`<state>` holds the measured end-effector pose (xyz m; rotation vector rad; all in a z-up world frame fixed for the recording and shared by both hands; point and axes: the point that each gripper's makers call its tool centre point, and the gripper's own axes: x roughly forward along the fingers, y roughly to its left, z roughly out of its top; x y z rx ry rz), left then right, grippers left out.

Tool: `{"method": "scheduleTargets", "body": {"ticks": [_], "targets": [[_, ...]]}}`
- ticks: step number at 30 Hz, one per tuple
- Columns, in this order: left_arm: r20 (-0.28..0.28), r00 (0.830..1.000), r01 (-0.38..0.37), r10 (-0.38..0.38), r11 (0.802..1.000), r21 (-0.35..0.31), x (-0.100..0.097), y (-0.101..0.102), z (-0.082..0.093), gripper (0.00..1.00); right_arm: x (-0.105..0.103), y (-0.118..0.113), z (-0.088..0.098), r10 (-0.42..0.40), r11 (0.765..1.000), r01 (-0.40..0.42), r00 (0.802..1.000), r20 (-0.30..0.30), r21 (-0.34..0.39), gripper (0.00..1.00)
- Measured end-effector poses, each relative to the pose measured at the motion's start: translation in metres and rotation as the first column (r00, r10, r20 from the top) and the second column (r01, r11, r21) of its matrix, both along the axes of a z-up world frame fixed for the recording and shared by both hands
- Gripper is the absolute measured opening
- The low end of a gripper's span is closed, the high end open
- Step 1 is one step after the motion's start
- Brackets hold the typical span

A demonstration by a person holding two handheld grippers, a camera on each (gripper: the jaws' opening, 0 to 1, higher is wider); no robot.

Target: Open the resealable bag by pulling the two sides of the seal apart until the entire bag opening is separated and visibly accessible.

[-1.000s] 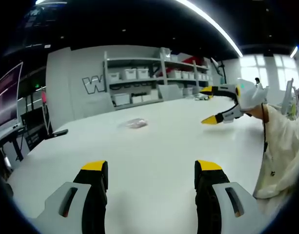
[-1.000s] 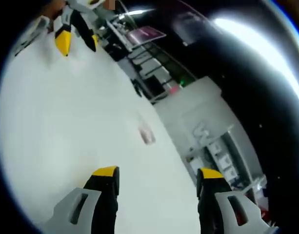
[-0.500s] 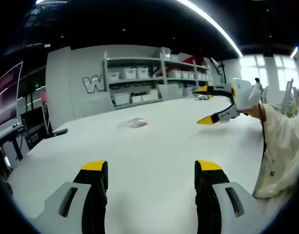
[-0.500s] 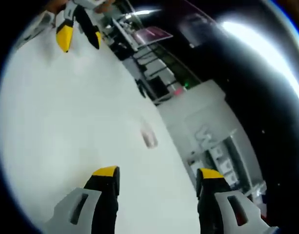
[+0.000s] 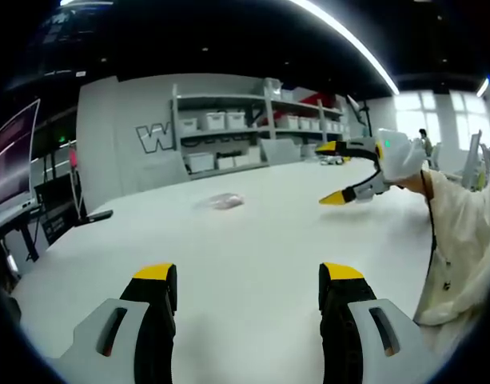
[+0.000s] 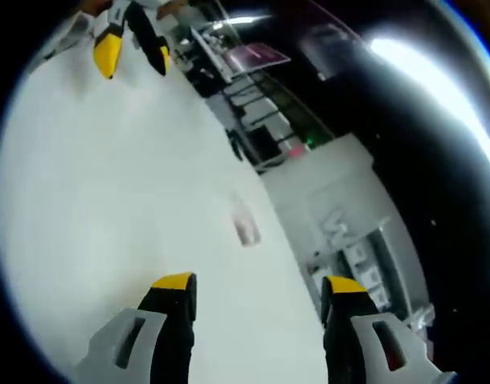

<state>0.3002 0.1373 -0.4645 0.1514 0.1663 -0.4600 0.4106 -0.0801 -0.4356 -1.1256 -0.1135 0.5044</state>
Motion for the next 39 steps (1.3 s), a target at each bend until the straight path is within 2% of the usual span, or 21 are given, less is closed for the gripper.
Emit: {"method": "scheduleTargets", "body": {"ticks": [11, 19, 39], "targets": [[-0.005, 1.0, -0.005, 0.005, 1.0, -0.004, 0.0, 0.002, -0.002, 0.72, 0.004, 0.001, -0.002, -0.002, 1.0, 0.002, 1.0, -0.003, -0.011, 0.62], [-0.009, 1.0, -0.003, 0.003, 1.0, -0.003, 0.0, 0.001, -0.003, 0.72, 0.009, 0.007, -0.004, 0.013, 0.999, -0.013, 1.0, 0.002, -0.05, 0.62], [-0.002, 1.0, -0.007, 0.007, 1.0, -0.006, -0.001, 0.004, 0.0, 0.72, 0.019, 0.015, -0.004, 0.019, 0.998, -0.019, 1.0, -0.009, -0.058, 0.63]]}}
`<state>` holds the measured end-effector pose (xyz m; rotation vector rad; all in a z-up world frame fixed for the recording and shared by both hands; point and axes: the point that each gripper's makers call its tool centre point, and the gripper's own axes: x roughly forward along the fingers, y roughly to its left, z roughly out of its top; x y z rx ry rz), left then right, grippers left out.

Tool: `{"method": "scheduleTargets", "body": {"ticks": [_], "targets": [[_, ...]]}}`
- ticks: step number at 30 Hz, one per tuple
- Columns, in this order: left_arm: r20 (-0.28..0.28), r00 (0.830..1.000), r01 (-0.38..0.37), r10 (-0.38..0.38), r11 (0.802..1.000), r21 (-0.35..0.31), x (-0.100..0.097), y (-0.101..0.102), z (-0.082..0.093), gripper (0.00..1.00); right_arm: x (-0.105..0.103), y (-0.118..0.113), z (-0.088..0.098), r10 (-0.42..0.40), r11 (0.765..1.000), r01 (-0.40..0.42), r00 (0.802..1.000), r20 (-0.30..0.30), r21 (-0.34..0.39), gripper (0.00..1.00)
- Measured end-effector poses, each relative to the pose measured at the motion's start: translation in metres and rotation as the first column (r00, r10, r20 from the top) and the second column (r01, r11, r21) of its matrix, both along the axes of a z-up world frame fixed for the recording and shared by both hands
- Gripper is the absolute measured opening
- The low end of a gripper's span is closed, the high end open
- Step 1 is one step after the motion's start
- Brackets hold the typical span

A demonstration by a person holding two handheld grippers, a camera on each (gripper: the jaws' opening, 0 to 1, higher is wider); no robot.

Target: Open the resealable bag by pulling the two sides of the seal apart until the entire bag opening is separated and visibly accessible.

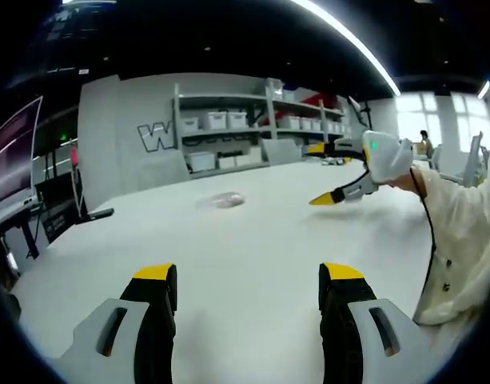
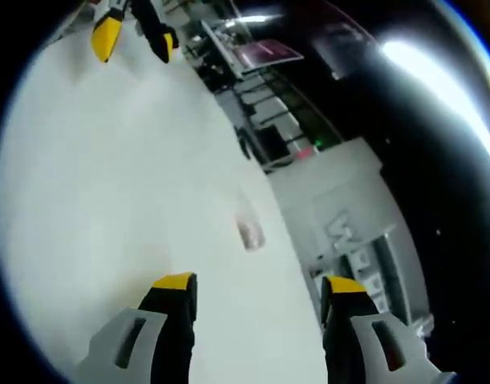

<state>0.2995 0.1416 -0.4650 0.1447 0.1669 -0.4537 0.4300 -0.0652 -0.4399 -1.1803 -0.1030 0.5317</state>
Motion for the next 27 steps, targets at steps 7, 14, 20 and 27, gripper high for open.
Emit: {"method": "scheduleTargets", "body": {"ticks": [7, 14, 20, 27], "targets": [[0.003, 1.0, 0.0, 0.0, 1.0, 0.003, -0.0012, 0.0002, 0.0015, 0.72, 0.001, 0.0018, -0.0005, 0.003, 1.0, -0.003, 1.0, -0.001, -0.004, 0.63], [0.005, 1.0, 0.004, -0.004, 1.0, 0.003, -0.003, -0.0013, 0.0021, 0.72, 0.0015, 0.0033, -0.0033, 0.005, 1.0, -0.006, 1.0, -0.006, -0.01, 0.62], [0.007, 1.0, 0.001, -0.001, 1.0, 0.003, -0.0046, -0.0005, 0.003, 0.72, 0.0028, 0.0031, -0.0042, 0.004, 1.0, -0.004, 1.0, -0.009, -0.012, 0.62], [0.011, 1.0, 0.002, -0.002, 1.0, 0.003, -0.0059, -0.0009, 0.0039, 0.72, 0.0056, 0.0059, 0.0005, 0.008, 1.0, -0.008, 1.0, 0.001, -0.009, 0.62]]}}
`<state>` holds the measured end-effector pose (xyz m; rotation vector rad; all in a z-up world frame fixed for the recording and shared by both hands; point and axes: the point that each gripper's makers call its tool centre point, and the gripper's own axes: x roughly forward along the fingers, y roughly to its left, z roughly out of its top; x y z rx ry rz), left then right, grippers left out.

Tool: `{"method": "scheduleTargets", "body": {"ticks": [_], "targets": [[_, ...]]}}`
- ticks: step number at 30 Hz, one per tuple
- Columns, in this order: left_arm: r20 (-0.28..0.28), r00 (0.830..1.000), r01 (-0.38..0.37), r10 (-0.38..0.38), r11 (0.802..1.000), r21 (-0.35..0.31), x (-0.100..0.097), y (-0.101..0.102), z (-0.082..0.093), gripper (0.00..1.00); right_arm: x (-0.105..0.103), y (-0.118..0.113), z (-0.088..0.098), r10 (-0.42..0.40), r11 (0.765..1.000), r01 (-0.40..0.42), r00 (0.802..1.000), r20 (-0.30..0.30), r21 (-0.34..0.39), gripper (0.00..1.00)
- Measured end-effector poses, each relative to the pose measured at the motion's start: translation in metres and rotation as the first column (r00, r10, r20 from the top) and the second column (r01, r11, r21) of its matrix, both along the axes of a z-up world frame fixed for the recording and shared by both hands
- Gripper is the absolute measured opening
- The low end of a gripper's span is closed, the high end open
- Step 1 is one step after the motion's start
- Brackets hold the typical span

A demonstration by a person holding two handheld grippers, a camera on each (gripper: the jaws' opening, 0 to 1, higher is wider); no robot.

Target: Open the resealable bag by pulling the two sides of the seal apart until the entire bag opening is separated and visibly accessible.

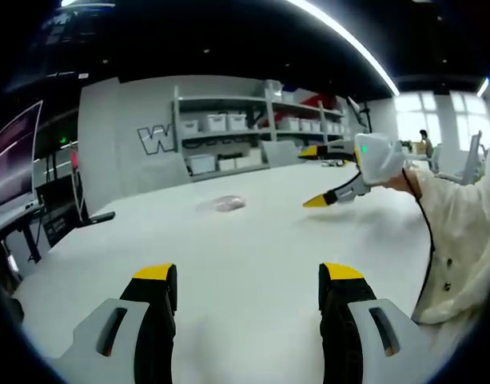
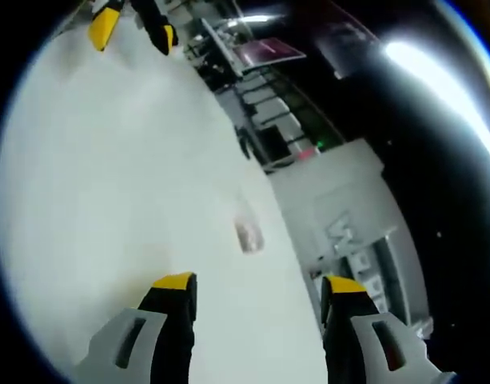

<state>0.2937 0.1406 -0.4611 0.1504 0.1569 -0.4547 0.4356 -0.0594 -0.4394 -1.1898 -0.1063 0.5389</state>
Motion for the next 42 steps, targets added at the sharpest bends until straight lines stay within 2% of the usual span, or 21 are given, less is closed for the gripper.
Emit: {"method": "scheduleTargets", "body": {"ticks": [42], "targets": [[-0.008, 1.0, -0.005, 0.005, 1.0, -0.009, 0.002, 0.006, -0.003, 0.72, 0.019, 0.019, -0.006, 0.022, 0.999, -0.022, 0.999, -0.025, -0.023, 0.62]]}}
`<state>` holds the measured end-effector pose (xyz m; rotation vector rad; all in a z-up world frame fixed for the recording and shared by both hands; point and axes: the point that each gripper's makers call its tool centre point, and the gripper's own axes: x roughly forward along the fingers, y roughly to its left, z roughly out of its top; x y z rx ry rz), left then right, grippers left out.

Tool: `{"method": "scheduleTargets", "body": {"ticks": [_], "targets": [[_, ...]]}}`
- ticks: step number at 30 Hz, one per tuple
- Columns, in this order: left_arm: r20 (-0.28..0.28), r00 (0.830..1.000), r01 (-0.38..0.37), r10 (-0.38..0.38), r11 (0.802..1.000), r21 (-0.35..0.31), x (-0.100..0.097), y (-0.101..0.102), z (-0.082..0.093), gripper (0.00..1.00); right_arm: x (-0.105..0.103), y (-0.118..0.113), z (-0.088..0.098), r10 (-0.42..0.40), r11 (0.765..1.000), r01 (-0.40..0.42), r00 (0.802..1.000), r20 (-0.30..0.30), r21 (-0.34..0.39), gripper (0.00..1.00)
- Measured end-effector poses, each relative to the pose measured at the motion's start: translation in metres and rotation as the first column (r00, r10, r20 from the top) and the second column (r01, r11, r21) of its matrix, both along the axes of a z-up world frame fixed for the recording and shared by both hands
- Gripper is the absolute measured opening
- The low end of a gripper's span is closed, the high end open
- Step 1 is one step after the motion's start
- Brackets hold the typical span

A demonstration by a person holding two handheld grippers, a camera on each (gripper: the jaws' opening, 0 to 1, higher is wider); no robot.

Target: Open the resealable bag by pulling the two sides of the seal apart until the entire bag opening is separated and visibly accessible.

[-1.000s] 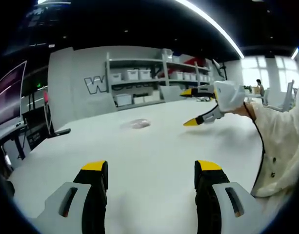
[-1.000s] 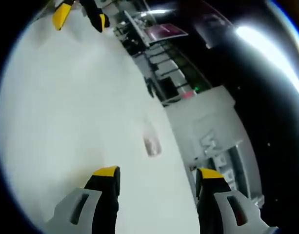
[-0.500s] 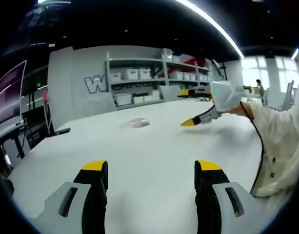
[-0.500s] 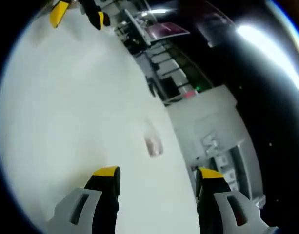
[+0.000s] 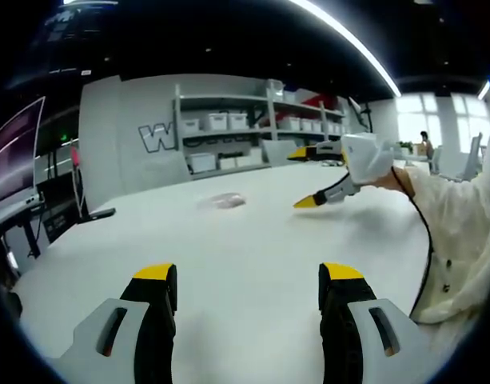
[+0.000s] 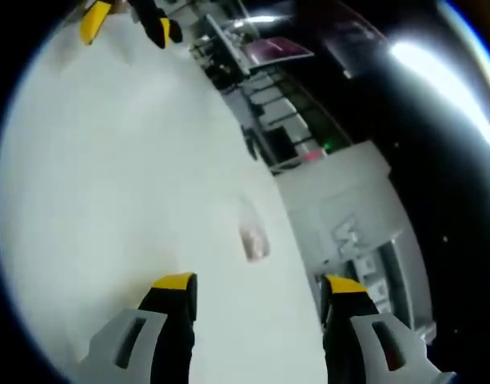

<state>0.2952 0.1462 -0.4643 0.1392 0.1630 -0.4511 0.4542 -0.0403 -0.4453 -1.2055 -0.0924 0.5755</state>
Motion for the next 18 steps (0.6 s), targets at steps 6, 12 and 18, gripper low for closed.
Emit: {"method": "scheduleTargets", "body": {"ticks": [6, 12, 18], "targets": [[0.001, 1.0, 0.0, 0.0, 1.0, -0.002, -0.0003, 0.0004, -0.0003, 0.72, 0.0005, 0.004, 0.0009, 0.007, 1.0, -0.007, 1.0, 0.005, -0.003, 0.62], [0.003, 1.0, -0.002, 0.002, 1.0, -0.002, -0.0002, 0.0015, 0.0004, 0.72, 0.001, 0.0057, 0.0001, 0.008, 1.0, -0.008, 1.0, 0.004, -0.004, 0.62], [0.007, 1.0, 0.001, -0.001, 1.0, -0.002, -0.0004, 0.0004, 0.0017, 0.72, 0.0022, 0.0074, 0.0, 0.009, 1.0, -0.009, 1.0, 0.004, -0.008, 0.62]]}}
